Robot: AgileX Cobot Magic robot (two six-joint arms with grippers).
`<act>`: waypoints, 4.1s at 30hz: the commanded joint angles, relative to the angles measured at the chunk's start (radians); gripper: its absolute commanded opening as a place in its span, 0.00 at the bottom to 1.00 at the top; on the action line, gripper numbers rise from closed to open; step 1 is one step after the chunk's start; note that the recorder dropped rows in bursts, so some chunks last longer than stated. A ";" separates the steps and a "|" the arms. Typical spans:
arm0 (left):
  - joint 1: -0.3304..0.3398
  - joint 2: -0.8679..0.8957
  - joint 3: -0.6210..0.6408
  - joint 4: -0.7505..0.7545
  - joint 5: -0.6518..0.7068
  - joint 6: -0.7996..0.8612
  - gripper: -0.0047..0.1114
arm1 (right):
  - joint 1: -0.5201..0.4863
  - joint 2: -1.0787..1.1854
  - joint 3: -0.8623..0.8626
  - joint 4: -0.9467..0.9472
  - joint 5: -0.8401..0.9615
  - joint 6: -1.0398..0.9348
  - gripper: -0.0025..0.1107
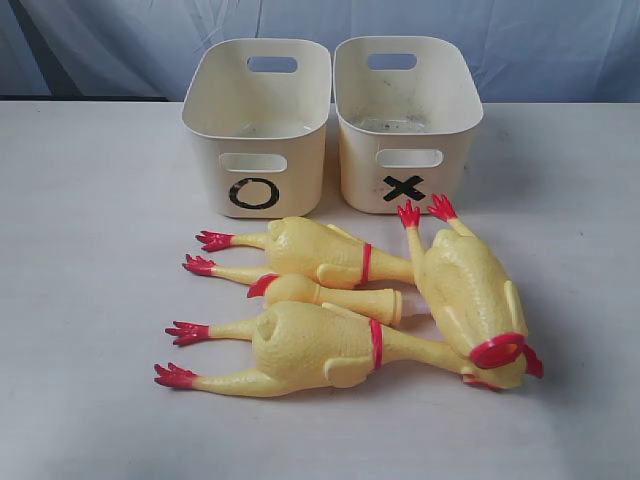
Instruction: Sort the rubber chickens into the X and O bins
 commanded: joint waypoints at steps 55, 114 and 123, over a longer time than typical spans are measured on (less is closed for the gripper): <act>0.001 -0.005 0.002 0.000 -0.008 -0.008 0.16 | 0.408 0.496 -0.509 -0.500 0.764 -0.790 0.03; 0.001 -0.005 0.002 0.000 -0.007 -0.008 0.16 | 0.578 1.004 -0.327 -0.150 0.349 0.290 0.52; 0.001 -0.005 0.002 0.000 -0.007 -0.008 0.16 | 0.578 1.004 -0.257 -0.038 0.161 0.310 0.52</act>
